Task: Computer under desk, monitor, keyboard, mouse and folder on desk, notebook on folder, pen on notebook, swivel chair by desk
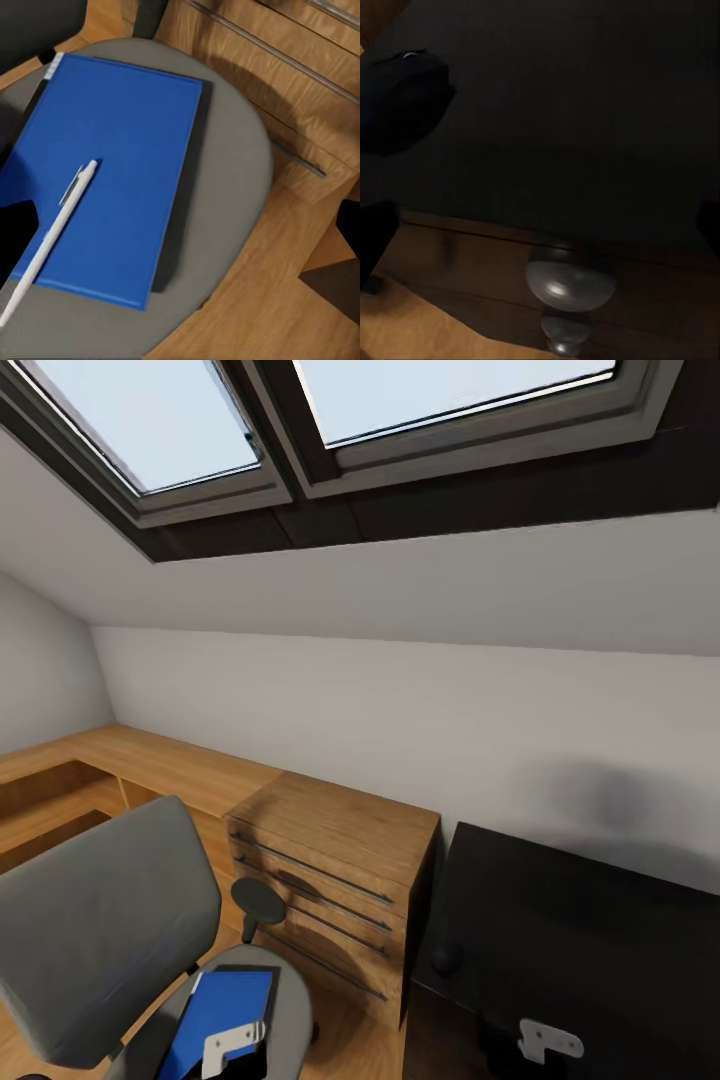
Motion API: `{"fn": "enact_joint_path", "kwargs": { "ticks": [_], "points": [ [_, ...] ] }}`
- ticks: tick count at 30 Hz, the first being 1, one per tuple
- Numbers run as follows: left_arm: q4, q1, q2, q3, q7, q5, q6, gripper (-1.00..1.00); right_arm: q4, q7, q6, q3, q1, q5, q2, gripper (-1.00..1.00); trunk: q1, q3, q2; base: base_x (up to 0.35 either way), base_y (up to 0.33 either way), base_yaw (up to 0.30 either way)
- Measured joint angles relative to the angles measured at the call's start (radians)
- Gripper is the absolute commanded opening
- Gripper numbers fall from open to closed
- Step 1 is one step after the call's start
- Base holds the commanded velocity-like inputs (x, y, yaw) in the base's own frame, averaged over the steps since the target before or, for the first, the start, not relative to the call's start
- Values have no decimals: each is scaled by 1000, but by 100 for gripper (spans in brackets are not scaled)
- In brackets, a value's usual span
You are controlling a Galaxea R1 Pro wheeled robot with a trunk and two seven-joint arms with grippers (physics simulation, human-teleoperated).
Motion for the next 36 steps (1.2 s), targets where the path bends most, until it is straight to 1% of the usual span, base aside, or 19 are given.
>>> {"fn": "enact_joint_path", "kwargs": {
  "ticks": [8, 11, 14, 20, 21, 23, 24, 25, 29, 36],
  "points": [
    [14, 0, 1, -1, 1, 1, -4, 100, 22, -1, -32, 10, 1, 1, 2, 100, 0, 0, 0, -23, 0, 0],
    [26, 0, -1, -2, 3, 0, -4, 100, 36, -3, -52, 10, 1, -1, 4, 100, 1, 0, 0, -248, 0, 0],
    [30, 0, -1, -13, 3, 0, -4, 100, 51, -4, -58, 8, 1, -3, 4, 100, 1, 0, 0, -313, 0, -58],
    [32, 0, -2, -22, 3, 0, -4, 100, 64, -5, -69, 6, 1, -3, 3, 100, 1, 0, 0, -324, 0, -228],
    [32, 0, -2, -23, 4, 0, -4, 100, 79, -5, -89, 6, 1, -3, 3, 100, 1, 0, 0, -323, 0, -259],
    [32, 0, -2, -23, 4, 0, -4, 100, 93, -5, -105, 7, 1, -3, 3, 100, 1, 0, 0, -308, 0, -264],
    [32, 0, -2, -23, 4, 0, -4, 100, 125, -6, -148, 8, 1, -3, 4, 100, 1, 0, 0, -202, 0, -268],
    [32, 0, -2, -25, 4, 0, -4, 100, 134, -6, -160, 8, 1, -3, 4, 100, 0, 0, 0, -162, 0, -268],
    [32, 0, -2, -27, 4, 0, -3, 100, 146, -6, -178, 9, 1, -3, 4, 100, 0, 0, 0, -58, 0, -279],
    [44, 0, -3, -30, 4, 0, -3, 100, 151, -6, -181, 10, 1, -2, 4, 100, 0, 0, 0, -7, 0, -292]
  ]
}}
